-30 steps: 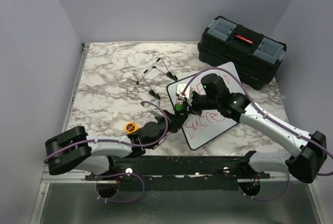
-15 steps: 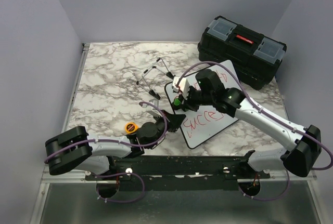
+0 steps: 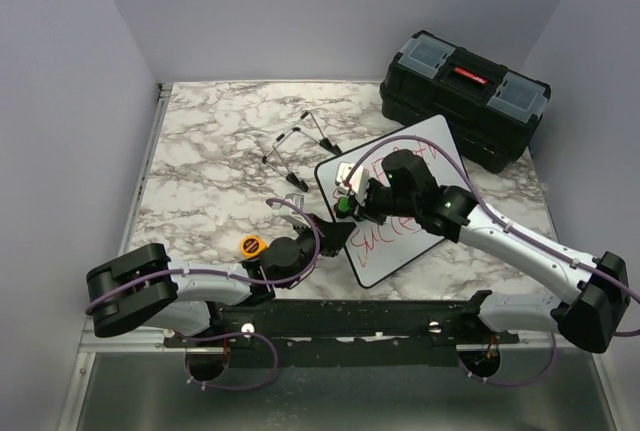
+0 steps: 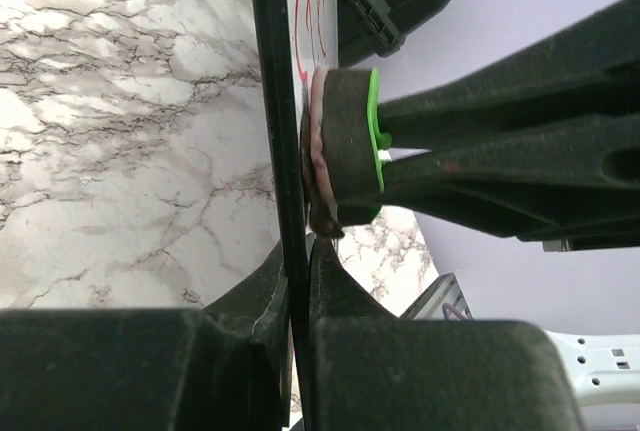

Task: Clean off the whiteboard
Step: Erase the whiteboard at the center of the board.

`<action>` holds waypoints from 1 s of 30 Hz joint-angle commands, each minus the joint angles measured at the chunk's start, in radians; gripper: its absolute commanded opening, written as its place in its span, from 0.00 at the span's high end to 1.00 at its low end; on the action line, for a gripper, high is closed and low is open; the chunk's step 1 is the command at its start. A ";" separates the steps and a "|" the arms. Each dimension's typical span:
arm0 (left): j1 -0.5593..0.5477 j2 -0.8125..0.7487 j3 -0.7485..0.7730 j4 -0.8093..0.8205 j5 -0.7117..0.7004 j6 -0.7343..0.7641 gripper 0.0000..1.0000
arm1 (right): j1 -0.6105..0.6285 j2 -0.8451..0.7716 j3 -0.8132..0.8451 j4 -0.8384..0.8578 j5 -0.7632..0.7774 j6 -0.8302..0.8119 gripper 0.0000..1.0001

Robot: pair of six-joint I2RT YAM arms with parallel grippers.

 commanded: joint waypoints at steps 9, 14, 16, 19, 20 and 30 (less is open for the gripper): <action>-0.016 0.008 0.029 0.077 0.100 0.094 1.00 | 0.091 0.100 0.037 0.013 0.070 -0.018 0.99; -0.016 -0.022 0.009 0.055 0.064 0.058 1.00 | 0.096 -0.030 -0.119 -0.017 0.168 -0.151 1.00; -0.015 -0.036 0.010 0.032 0.057 0.051 1.00 | 0.096 -0.074 -0.159 -0.014 0.209 -0.188 0.99; -0.016 -0.045 0.019 0.011 0.063 0.055 1.00 | 0.096 -0.069 -0.144 -0.005 0.253 -0.212 0.99; -0.016 -0.043 0.025 0.008 0.066 0.060 1.00 | 0.096 -0.055 -0.119 0.004 0.255 -0.210 0.99; -0.016 -0.005 0.030 0.036 0.098 0.050 1.00 | 0.245 0.159 0.130 0.033 0.399 -0.144 0.99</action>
